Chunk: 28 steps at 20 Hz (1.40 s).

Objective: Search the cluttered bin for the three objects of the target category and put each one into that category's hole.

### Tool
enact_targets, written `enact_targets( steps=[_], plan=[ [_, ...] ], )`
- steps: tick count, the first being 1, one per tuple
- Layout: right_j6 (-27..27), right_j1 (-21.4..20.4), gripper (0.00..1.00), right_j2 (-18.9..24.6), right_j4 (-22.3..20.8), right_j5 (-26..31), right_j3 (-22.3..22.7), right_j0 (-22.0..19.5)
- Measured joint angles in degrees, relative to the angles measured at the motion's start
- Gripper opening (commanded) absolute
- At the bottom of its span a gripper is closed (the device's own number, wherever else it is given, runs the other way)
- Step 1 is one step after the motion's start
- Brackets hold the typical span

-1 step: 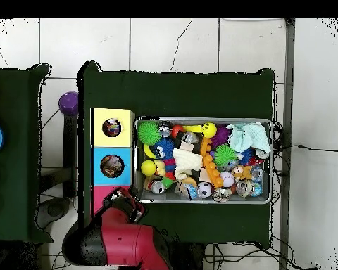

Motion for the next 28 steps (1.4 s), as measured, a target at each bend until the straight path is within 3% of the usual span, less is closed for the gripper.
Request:
enact_targets(
  steps=[8,11,14,19,24,25,28],
  plan=[
    [0.0,6.6,0.0,-3.9,0.0,-4.0,-3.9,5.9],
    [0.0,12.5,0.0,-13.0,2.0,-12.0,-5.1,15.6],
    [0.0,17.4,0.0,-19.2,5.0,-18.2,-5.4,22.3],
    [0.0,23.0,0.0,-25.3,9.4,-25.8,-5.8,27.6],
    [0.0,19.5,0.0,-21.9,8.2,-25.7,-5.7,20.4],
    [0.0,16.1,0.0,-17.8,6.4,-24.6,-5.5,13.1],
    [0.0,12.9,0.0,-13.5,4.9,-23.5,-5.2,5.4]
  ],
)
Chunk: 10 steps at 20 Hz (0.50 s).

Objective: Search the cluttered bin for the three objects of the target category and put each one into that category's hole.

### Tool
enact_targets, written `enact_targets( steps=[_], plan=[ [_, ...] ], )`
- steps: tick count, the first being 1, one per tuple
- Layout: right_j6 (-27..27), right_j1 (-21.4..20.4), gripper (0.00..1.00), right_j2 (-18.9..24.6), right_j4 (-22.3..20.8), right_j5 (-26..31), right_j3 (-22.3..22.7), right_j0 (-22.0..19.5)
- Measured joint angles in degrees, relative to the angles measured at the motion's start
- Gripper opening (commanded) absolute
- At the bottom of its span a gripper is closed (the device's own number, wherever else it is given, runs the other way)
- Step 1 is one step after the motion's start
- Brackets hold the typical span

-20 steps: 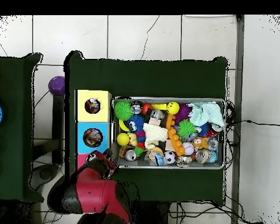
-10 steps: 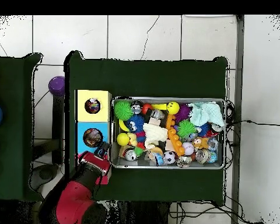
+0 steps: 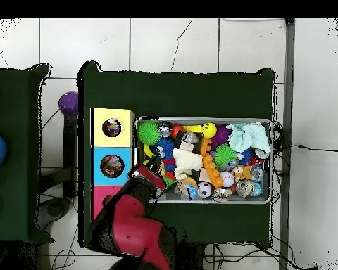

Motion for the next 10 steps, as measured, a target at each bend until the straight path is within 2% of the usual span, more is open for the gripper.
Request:
enact_targets(
  steps=[4,7,10],
  plan=[
    [0.0,-3.3,0.0,5.3,-1.7,0.3,0.6,-9.1],
    [0.0,-4.1,0.0,7.0,-1.8,0.3,0.9,-11.3],
    [0.0,-4.0,0.0,7.6,-1.8,0.3,1.0,-10.0]
  ],
)
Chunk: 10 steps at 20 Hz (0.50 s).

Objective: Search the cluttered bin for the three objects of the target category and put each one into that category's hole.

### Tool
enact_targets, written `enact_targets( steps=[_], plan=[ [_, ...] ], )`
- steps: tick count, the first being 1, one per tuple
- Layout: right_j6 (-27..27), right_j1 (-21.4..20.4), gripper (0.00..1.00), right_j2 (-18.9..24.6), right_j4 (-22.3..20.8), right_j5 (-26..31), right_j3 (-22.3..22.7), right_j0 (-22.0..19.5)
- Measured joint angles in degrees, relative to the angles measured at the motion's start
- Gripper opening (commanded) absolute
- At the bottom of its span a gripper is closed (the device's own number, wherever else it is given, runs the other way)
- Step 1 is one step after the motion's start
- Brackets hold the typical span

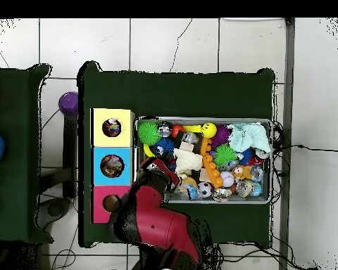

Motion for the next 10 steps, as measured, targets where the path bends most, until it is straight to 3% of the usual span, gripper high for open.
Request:
enact_targets(
  steps=[4,10],
  plan=[
    [0.0,0.1,0.0,1.0,0.7,0.0,0.2,3.1],
    [0.0,1.1,0.0,1.8,5.2,0.0,0.2,8.9]
  ],
)
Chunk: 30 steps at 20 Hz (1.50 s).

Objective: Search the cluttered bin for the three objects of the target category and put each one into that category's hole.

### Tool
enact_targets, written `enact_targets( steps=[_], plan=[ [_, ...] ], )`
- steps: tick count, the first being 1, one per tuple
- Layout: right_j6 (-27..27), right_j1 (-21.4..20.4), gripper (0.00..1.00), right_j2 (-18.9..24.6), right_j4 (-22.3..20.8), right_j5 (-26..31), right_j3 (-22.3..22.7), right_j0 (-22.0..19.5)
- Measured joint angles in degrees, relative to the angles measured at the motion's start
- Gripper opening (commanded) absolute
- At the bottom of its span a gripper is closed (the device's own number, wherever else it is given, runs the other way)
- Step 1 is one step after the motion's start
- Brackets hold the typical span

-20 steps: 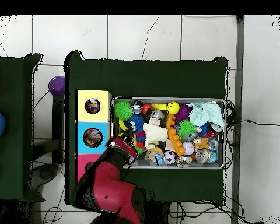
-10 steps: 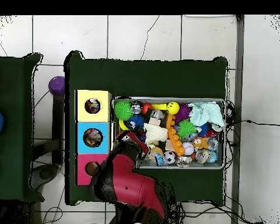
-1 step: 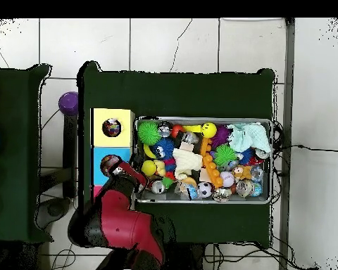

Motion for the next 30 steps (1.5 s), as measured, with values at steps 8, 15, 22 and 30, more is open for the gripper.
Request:
enact_targets(
  steps=[8,15,22,30],
  plan=[
    [0.0,0.2,0.0,2.1,2.3,0.0,0.0,0.8],
    [0.0,0.7,0.0,4.3,4.0,0.0,0.0,0.0],
    [0.0,2.6,0.0,6.8,5.8,0.0,-0.2,0.0],
    [0.0,3.7,0.0,7.8,6.1,0.0,-0.6,0.0]
  ],
)
